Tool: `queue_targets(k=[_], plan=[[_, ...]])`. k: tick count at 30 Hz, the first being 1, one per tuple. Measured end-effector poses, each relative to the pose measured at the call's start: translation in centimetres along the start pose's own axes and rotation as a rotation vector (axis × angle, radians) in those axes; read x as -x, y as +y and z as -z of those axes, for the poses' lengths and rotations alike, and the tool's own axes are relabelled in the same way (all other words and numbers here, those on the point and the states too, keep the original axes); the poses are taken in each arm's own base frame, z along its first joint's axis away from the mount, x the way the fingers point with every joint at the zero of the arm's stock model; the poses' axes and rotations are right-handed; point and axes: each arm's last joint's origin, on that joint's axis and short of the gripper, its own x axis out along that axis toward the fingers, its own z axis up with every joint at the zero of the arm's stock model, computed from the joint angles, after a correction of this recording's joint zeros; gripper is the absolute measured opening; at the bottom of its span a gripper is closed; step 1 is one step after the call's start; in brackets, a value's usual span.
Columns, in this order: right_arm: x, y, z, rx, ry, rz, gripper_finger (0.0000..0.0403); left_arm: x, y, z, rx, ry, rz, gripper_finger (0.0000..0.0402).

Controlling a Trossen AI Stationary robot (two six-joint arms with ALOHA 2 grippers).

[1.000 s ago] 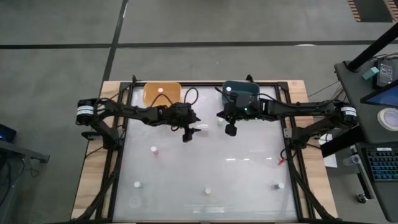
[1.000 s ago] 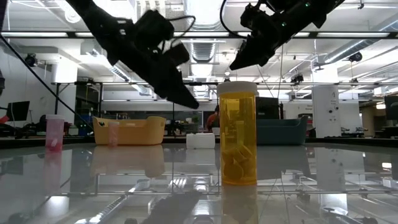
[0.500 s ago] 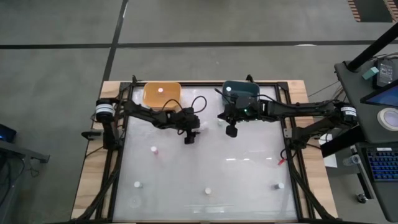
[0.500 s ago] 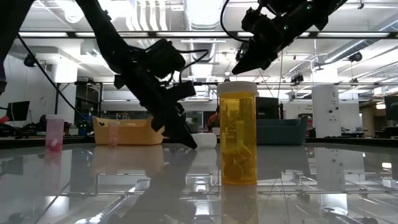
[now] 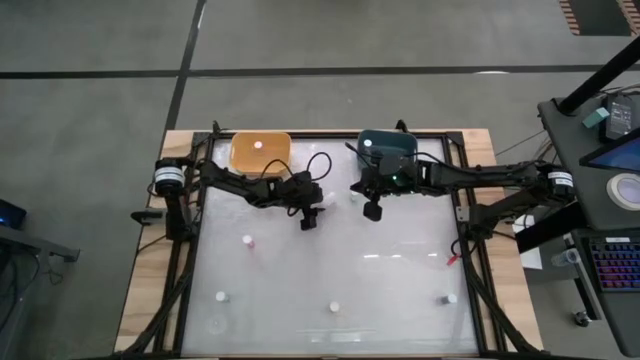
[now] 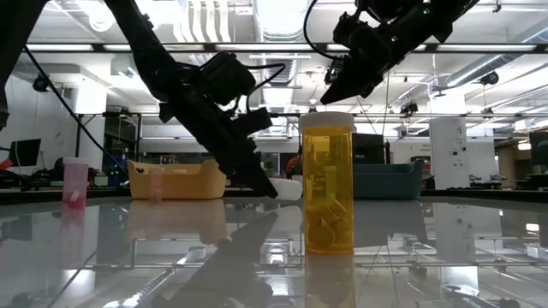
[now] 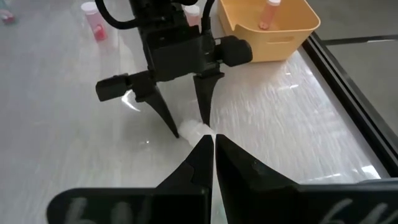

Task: Pick and place medicine bottles into bin by pill shape (circle, oval)
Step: Put the transparent tablet bottle into the yellow bin, then put the top pink tablet bottle into the yellow bin

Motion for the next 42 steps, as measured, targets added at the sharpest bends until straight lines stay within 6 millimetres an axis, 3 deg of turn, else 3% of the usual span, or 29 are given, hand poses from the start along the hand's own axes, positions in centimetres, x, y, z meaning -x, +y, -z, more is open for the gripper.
queue_targets(k=[5, 8, 12, 16, 20, 24, 28, 32, 42], plan=[[0.0, 0.0, 0.1, -0.006, 0.005, 0.000, 0.0009, 0.3, 0.0, -0.3, 0.005, -0.008, -0.001, 0.0173], [0.0, 0.0, 0.2, -0.007, 0.008, 0.000, 0.0009, 1.9, 0.0, -0.9, -0.004, 0.015, 0.005, 0.0172], [-0.1, 0.0, 0.3, -0.007, 0.013, -0.001, 0.0009, 6.3, 0.8, -2.1, -0.014, 0.063, -0.024, 0.0172], [-0.1, 0.0, 0.3, -0.007, 0.014, -0.001, 0.0009, 11.8, 3.2, -2.5, 0.002, 0.132, -0.152, 0.0172], [-0.1, 0.0, 0.3, -0.009, 0.014, -0.001, 0.0009, 16.2, 6.0, -1.5, 0.090, 0.204, -0.259, 0.0172], [-0.1, 0.0, 0.3, -0.009, 0.014, -0.001, 0.0009, 18.7, 8.7, 0.5, 0.196, 0.322, -0.342, 0.0172], [-0.1, 0.0, 0.3, -0.009, 0.014, -0.001, 0.0009, 19.5, 11.0, 2.6, 0.307, 0.445, -0.381, 0.0172], [-0.1, 0.0, 0.3, -0.007, 0.014, -0.001, 0.0009, 19.2, 12.9, 4.0, 0.376, 0.532, -0.392, 0.0172], [-0.1, 0.0, 0.3, -0.007, 0.014, -0.001, 0.0009, 17.9, 15.7, 3.2, 0.372, 0.561, -0.357, 0.0172]])
